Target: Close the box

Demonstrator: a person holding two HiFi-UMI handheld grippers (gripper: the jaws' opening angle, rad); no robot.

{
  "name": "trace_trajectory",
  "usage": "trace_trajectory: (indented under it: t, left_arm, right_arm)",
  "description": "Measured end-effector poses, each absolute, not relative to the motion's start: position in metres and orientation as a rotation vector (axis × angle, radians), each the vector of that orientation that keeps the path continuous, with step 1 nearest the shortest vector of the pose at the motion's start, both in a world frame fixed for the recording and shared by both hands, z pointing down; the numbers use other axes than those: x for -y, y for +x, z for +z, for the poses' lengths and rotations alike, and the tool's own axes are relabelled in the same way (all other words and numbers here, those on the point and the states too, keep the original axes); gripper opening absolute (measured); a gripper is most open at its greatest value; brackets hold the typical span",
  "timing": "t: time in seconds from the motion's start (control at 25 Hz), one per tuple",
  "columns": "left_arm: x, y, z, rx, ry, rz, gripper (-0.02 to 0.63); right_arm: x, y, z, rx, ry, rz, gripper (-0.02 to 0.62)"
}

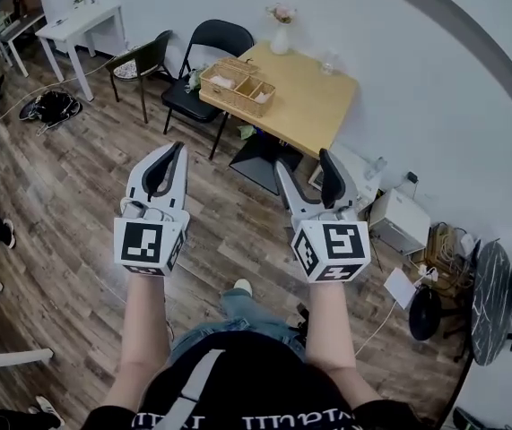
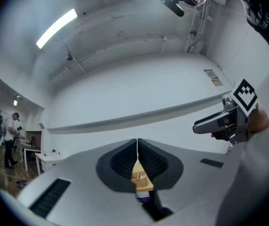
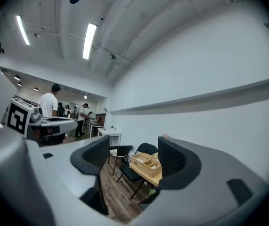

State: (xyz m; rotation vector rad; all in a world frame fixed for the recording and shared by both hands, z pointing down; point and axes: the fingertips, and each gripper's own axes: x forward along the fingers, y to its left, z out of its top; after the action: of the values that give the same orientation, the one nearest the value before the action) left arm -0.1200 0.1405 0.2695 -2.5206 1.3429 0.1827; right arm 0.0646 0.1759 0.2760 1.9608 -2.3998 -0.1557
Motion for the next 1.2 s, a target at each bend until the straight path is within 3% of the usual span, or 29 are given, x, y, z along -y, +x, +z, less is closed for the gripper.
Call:
trace_trajectory:
  t: [0.6, 1.2]
  left_arm:
    - [0.005, -0.054, 0.259, -1.461, -2.450, 0.151, 0.014]
    - [0.100, -0.047, 0.284, -1.487, -2.481, 0.102, 0.014]
  right_arm:
    - [-0.016, 0.141, 0.278, 2.434, 1.849, -0.113, 0.330]
    - [0.069, 0.136, 0.321, 2.416, 1.723, -0.027, 0.276]
